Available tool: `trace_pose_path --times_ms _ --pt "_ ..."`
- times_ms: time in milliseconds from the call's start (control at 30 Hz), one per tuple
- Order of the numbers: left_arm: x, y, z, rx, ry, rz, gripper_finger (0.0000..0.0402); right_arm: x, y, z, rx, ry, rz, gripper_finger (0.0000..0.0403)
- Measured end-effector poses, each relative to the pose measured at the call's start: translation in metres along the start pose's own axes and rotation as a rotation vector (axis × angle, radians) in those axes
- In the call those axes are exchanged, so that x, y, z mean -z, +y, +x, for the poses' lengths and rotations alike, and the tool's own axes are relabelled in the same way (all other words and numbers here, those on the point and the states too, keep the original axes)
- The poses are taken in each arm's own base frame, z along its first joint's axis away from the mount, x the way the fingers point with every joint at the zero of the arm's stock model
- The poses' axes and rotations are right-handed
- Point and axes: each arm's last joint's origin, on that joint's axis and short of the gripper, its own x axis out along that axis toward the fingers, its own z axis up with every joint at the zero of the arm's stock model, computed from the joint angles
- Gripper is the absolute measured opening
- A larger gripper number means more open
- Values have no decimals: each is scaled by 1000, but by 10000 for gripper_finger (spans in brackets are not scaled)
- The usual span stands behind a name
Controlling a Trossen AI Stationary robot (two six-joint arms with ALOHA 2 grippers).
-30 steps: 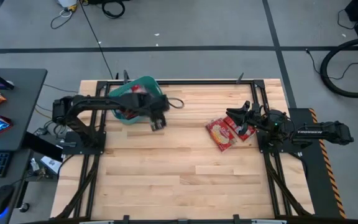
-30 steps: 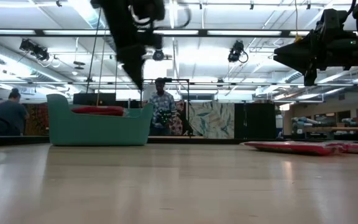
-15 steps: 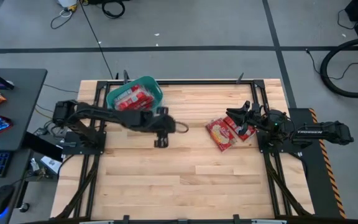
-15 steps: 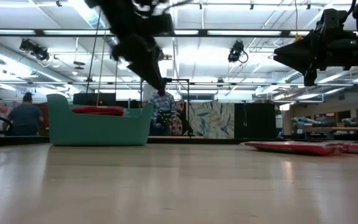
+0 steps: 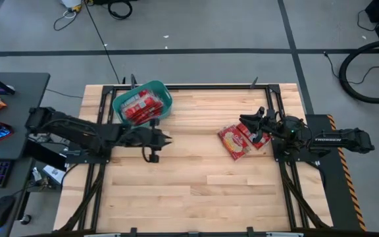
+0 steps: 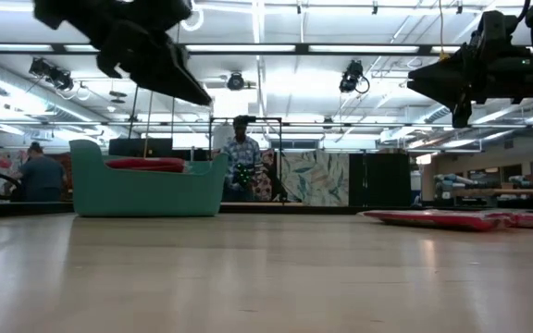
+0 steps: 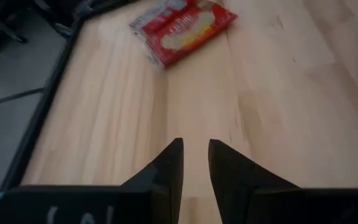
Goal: Sort popcorn bags into baskets
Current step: Put the popcorn bag into the green bin
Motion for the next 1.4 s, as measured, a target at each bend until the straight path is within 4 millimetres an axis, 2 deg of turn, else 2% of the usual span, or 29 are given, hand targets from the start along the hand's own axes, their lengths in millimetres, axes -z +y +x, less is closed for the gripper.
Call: trace_pose_path --times_ms 167,433,600,733,900,1033,1400 --pt "12 3 -16 -34 -33 20 79 -7 2 0 -24 -69 18 98" --pt "23 11 -43 -100 -205 40 79 -13 4 -1 -39 -135 77 98" --pt "41 11 -54 -135 -301 33 79 -12 4 1 -42 -121 256 98" --pt "57 10 -60 -155 -374 8 79 -19 8 7 -62 -104 279 98" --pt "71 9 -66 -191 -455 20 79 -34 17 22 -69 -79 233 98" --pt "71 11 -73 -198 -482 8 79 -39 22 39 -38 -8 163 98" --pt "83 12 -86 -147 -442 -30 79 -19 41 93 127 366 38 98"
